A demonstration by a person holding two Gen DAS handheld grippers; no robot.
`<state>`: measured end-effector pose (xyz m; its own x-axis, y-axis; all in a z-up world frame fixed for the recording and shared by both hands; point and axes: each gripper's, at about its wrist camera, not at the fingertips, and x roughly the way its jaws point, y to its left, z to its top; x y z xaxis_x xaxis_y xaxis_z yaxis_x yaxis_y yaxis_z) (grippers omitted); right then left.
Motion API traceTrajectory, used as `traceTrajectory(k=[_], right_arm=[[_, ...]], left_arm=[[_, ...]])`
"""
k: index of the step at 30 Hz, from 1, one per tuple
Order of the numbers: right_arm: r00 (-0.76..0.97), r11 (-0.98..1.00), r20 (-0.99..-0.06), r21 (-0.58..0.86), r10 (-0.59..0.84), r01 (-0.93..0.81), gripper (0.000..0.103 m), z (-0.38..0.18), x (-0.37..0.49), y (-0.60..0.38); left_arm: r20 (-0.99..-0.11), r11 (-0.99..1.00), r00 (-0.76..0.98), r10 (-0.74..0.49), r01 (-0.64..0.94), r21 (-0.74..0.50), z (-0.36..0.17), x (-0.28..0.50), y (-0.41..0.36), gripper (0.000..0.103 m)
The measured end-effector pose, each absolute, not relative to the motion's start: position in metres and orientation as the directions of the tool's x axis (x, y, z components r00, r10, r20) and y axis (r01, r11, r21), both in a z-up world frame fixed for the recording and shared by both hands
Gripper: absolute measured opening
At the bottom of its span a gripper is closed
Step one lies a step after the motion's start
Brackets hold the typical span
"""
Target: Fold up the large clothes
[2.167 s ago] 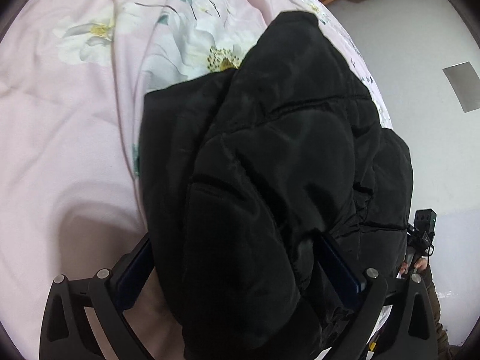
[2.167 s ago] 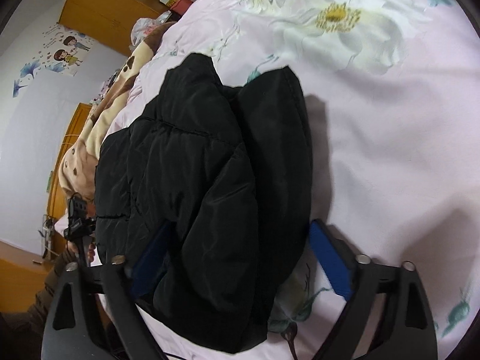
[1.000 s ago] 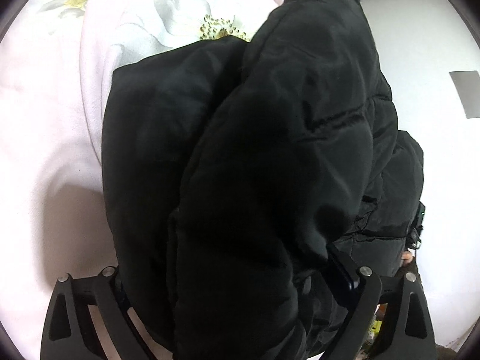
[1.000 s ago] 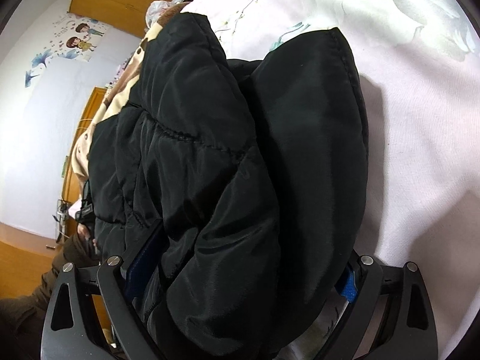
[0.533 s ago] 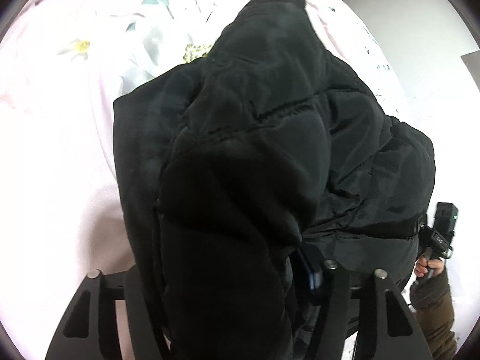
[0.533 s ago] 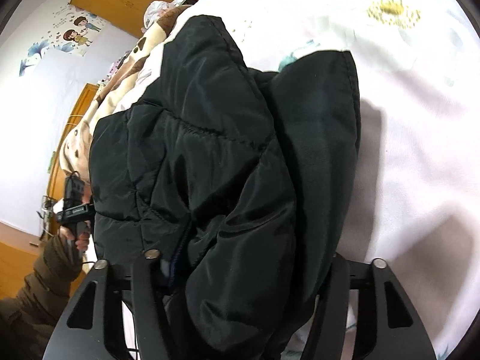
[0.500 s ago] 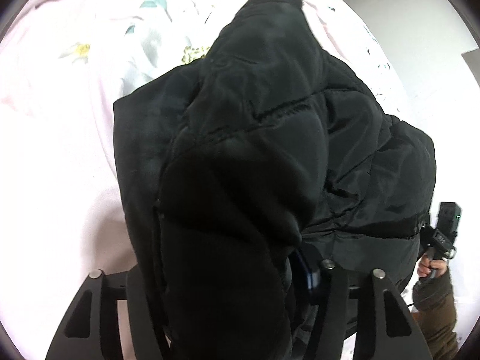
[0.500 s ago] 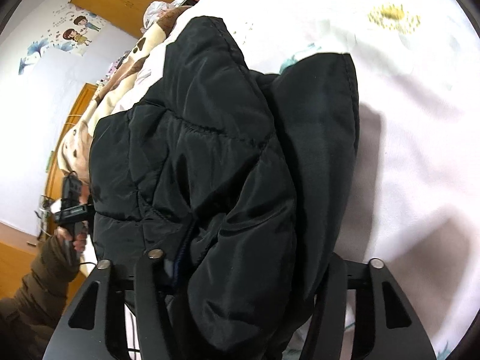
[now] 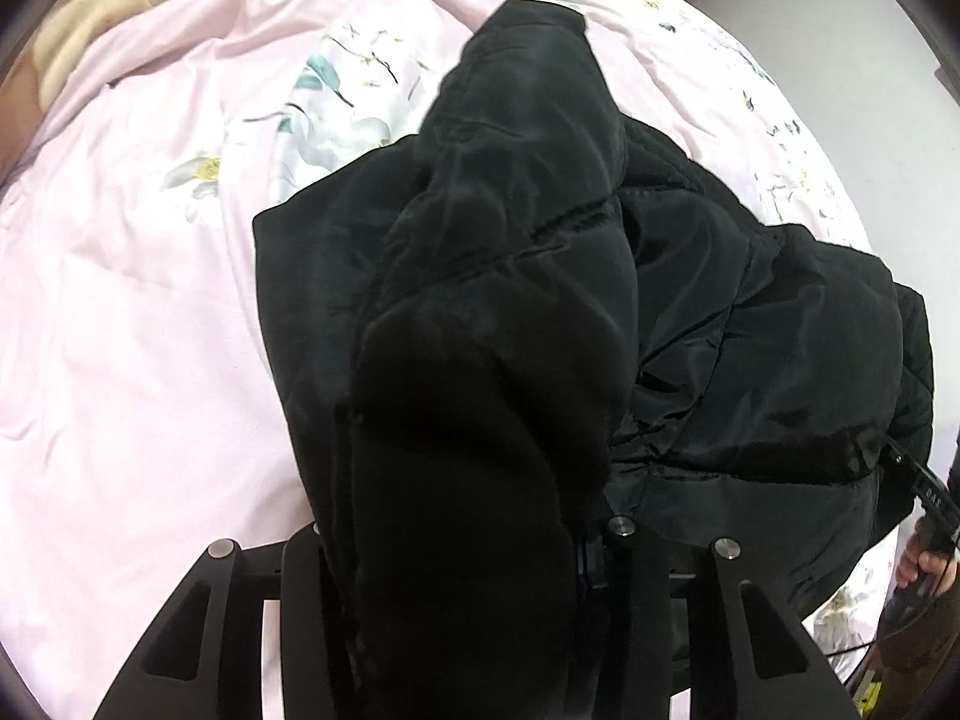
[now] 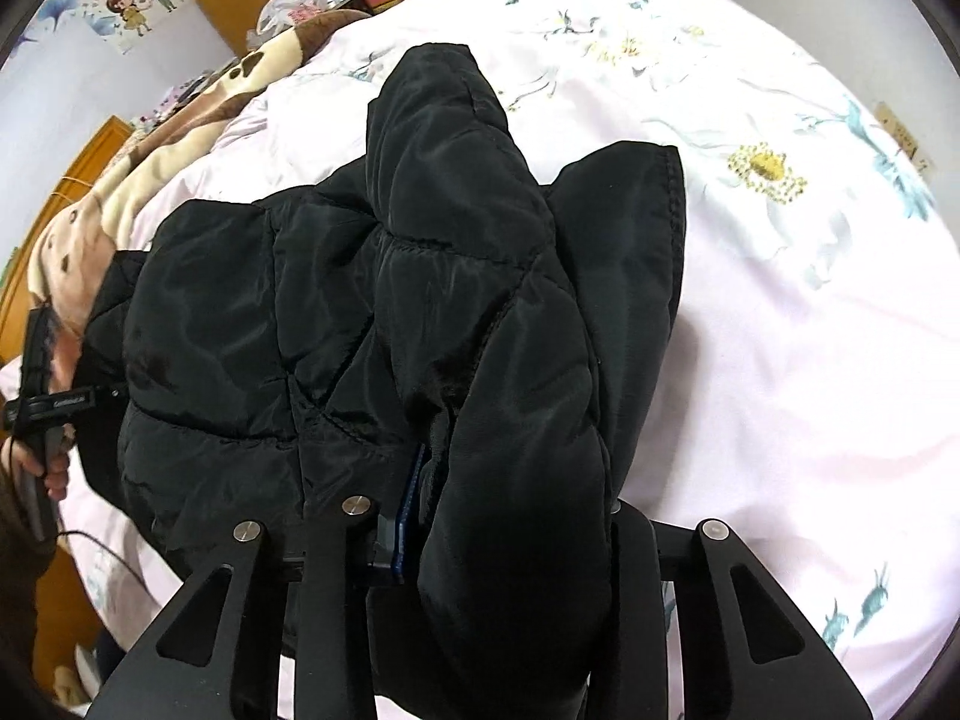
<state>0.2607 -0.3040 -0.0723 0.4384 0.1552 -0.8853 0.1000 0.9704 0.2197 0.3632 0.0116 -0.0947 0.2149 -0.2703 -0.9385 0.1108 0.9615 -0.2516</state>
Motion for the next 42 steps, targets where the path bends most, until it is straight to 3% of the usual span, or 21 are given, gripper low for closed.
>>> traceTrajectory(k=[11, 24, 42], right_arm=[[0.518, 0.980, -0.845, 0.191, 0.134, 0.059, 0.029, -0.019, 0.255, -0.264], [0.576, 0.967, -0.788, 0.256, 0.218, -0.015, 0.029, 0.023, 0.243, -0.213], [0.537, 0.934, -0.775, 0.348, 0.335, -0.081, 0.029, -0.013, 0.248, -0.095]], left_arm=[[-0.904, 0.940, 0.256, -0.342, 0.098, -0.328, -0.052, 0.338, 0.073, 0.040], [-0.886, 0.953, 0.352, -0.302, 0.086, -0.291, 0.021, 0.310, 0.135, 0.039], [-0.912, 0.969, 0.364, -0.190, -0.078, -0.233, 0.001, 0.276, 0.255, 0.039]])
